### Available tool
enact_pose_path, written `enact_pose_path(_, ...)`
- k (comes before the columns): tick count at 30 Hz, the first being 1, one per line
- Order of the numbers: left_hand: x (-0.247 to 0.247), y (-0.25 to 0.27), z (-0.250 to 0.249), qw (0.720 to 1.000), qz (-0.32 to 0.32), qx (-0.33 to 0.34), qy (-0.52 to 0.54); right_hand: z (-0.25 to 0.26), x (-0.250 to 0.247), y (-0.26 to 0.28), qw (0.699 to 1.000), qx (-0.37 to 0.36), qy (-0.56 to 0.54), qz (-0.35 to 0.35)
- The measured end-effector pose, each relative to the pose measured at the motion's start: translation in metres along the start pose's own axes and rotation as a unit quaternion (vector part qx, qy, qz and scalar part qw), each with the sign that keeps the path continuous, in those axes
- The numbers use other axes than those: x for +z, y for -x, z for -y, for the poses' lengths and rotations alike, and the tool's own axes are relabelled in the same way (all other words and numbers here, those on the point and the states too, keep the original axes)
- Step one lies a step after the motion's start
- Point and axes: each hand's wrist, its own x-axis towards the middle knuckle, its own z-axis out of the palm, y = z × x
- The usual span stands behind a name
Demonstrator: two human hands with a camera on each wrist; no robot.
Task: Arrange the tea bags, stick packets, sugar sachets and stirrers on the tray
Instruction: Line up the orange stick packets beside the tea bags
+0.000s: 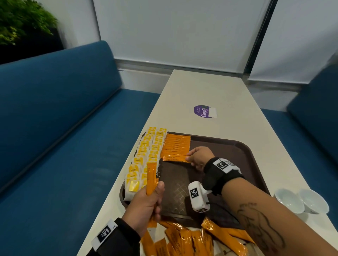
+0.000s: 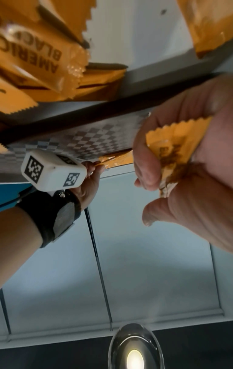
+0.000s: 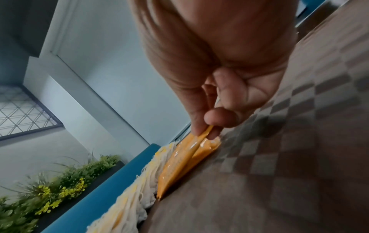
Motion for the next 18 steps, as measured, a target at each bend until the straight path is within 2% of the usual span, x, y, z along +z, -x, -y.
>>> enact_pose_path(5,0.0,-0.002,-0.001,1.0,-0.012,-0.012,0.0,0.005,0.012,-0.01,0.999,0.015,0.042,0.003)
enact_pose_path(9,0.001,-0.002,0.001,1.0,-0.006,-0.022,-0.002,0.013,0.018,-0.015,0.987,0.059,0.15,0.005)
enact_pose_path(11,0.003,-0.001,0.001,1.0,-0.002,-0.025,-0.002,0.013,0.018,-0.017,0.984,0.065,0.164,-0.002)
enact_pose_path(15,0.004,0.002,0.003,1.0,0.003,-0.029,0.001,0.01,0.017,-0.02,0.984,0.04,0.171,-0.017)
enact_pose_path(18,0.004,0.004,0.004,0.999,0.002,-0.032,-0.007,0.003,0.021,-0.02,0.972,-0.005,0.228,-0.063)
